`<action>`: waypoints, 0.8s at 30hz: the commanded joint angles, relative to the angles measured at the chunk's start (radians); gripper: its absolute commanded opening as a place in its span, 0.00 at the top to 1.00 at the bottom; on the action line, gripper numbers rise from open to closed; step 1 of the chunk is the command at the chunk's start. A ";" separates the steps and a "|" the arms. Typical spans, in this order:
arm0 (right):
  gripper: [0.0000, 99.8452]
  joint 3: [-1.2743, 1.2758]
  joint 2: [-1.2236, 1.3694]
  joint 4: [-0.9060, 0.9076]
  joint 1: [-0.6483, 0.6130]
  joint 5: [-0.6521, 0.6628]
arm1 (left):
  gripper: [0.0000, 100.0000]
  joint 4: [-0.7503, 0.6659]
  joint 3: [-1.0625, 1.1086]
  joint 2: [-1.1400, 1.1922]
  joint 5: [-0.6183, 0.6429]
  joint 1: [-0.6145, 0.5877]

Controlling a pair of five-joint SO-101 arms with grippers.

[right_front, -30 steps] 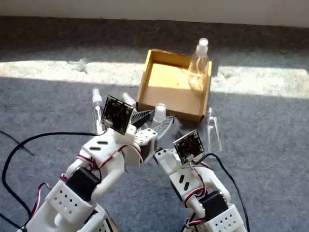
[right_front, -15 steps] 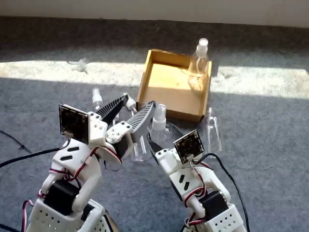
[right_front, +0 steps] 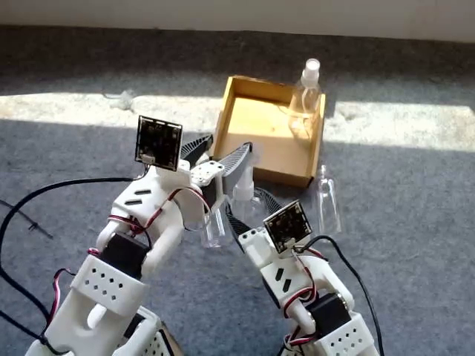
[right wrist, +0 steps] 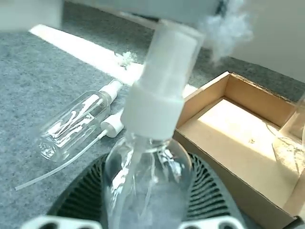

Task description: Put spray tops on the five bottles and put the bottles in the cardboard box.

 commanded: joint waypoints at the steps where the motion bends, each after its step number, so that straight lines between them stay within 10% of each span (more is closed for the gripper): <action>1: 1.00 -0.008 -0.012 -0.022 0.013 0.011 | 0.79 0.052 -0.015 -0.031 -0.026 0.001; 15: 1.00 -0.016 -0.012 -0.022 0.128 -0.066 | 0.79 0.094 0.068 -0.159 -0.170 0.124; 24: 1.00 -0.061 -0.001 -0.024 0.168 -0.066 | 0.79 0.226 -0.131 -0.160 -0.167 -0.068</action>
